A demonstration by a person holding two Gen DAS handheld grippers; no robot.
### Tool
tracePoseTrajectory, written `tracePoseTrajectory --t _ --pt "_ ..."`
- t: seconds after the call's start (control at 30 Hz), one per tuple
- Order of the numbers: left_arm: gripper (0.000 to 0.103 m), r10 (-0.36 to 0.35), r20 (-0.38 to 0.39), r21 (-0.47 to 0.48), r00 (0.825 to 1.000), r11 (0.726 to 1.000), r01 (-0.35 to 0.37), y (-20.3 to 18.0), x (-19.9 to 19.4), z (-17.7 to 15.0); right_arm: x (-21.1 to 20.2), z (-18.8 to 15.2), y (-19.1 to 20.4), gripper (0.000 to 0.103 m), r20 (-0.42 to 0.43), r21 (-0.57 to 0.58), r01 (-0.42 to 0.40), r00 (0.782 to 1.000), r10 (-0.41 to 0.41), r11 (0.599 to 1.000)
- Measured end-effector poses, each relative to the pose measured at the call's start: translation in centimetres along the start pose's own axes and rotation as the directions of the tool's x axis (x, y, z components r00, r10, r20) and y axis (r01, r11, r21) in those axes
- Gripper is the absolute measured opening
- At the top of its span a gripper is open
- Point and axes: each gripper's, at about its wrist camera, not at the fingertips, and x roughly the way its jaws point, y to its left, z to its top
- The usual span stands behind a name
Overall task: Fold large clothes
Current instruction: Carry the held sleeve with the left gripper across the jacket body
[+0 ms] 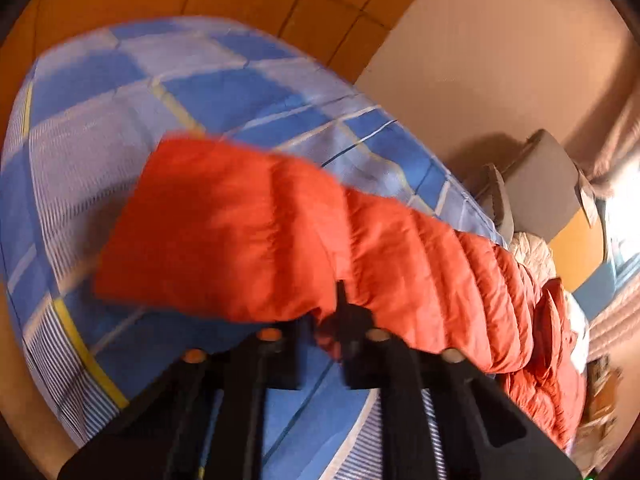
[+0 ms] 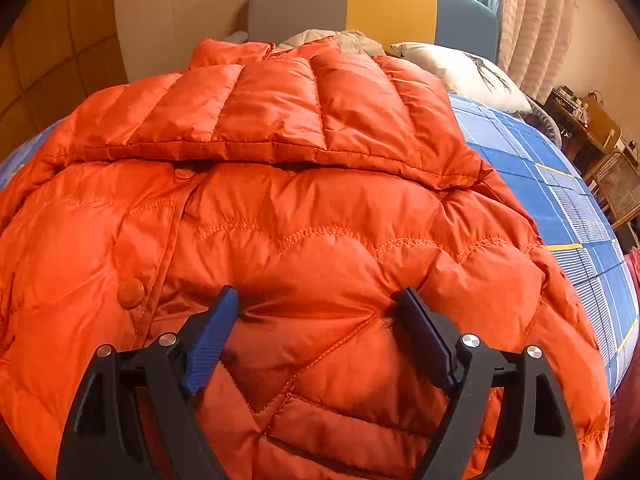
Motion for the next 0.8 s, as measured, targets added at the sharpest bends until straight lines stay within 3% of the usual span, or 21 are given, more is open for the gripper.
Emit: tracePoseTrajectory --t 0.17,0.33,0.5,0.6,0.77,0.8 --pt "0.004 -0.063 0.064 0.161 0.996 0.986 0.052 -4.6 -2.4 0.6 -0.2 -0.2 0.1 0.082 -0.001 0.0 0.0 1.0 0.0 1.0" --pt "0.004 -0.174 0.083 0.34 0.981 0.931 0.136 -11.2 -5.0 -0.3 -0.2 -0.3 0.1 0.082 -0.003 0.005 -0.006 1.0 0.006 1.0" --pt "0.004 -0.273 0.022 0.505 0.962 0.833 0.225 -18.2 -6.3 -3.7 -0.2 -0.4 -0.1 0.082 -0.007 0.011 -0.015 1.0 0.015 1.0" --pt "0.004 -0.309 -0.051 0.597 0.95 0.753 0.277 -22.5 -6.1 -7.1 -0.2 -0.3 -0.4 0.082 -0.012 0.013 -0.021 1.0 0.021 1.0" --pt "0.007 -0.289 -0.169 0.71 0.942 0.628 0.32 -27.2 -4.6 -13.1 0.0 -0.1 -1.0 0.083 -0.024 0.033 -0.051 0.998 0.052 0.998" --pt "0.01 -0.278 -0.183 0.722 0.943 0.613 0.32 -27.6 -4.3 -14.1 0.0 0.0 -1.0 0.083 -0.026 0.035 -0.056 0.998 0.057 0.998"
